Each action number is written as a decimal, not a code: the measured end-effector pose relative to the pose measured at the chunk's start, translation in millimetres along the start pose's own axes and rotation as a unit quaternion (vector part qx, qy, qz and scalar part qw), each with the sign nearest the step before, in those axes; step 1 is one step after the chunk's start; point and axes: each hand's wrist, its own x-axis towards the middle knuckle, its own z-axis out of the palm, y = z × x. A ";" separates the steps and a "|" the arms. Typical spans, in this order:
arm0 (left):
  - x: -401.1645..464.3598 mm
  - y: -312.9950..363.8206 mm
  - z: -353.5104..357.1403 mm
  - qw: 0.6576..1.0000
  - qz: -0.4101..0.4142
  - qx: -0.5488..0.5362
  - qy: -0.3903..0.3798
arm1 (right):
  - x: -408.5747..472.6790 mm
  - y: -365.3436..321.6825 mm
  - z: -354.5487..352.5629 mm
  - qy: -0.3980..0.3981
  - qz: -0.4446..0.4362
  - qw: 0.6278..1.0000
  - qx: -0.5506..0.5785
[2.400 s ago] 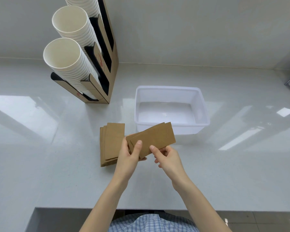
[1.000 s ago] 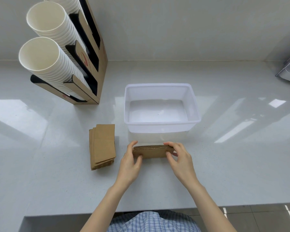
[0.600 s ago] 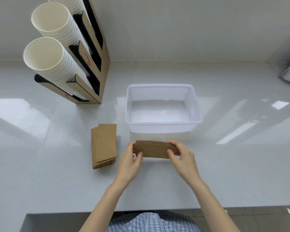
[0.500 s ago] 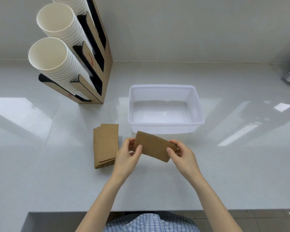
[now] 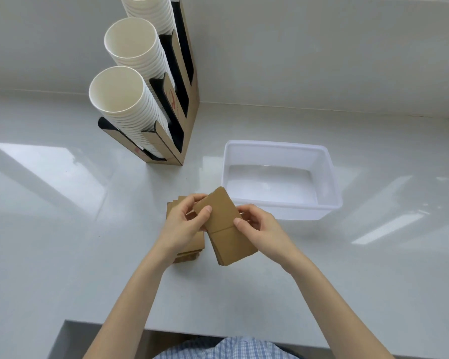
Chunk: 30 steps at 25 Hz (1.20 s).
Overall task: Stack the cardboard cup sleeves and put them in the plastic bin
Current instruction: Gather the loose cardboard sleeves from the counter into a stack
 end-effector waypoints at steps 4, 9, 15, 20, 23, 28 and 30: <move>11.3 4.0 -18.3 0.999 -0.020 -0.022 0.045 | 20.6 -13.1 16.2 -0.010 0.027 0.999 0.021; 17.0 -0.5 -31.7 0.995 -0.061 -0.058 0.048 | 35.2 -18.9 28.4 0.010 0.053 0.996 0.069; 23.0 -2.1 -40.2 0.996 -0.075 -0.030 0.045 | 44.4 -18.4 37.7 0.015 0.061 0.996 0.059; 21.6 -3.3 -46.6 0.994 -0.081 -0.064 0.042 | 50.2 -28.6 37.0 0.007 0.015 1.000 -0.010; 23.2 -4.7 -51.1 0.994 -0.082 -0.058 0.050 | 54.8 -31.3 39.9 0.005 0.022 0.999 -0.030; 24.8 -14.2 -52.3 0.993 -0.084 0.027 0.073 | 54.3 -21.0 52.1 0.008 0.061 0.997 -0.053; 25.0 -20.1 -52.0 0.989 -0.078 0.084 0.093 | 54.0 -15.1 58.0 0.011 0.069 0.996 -0.063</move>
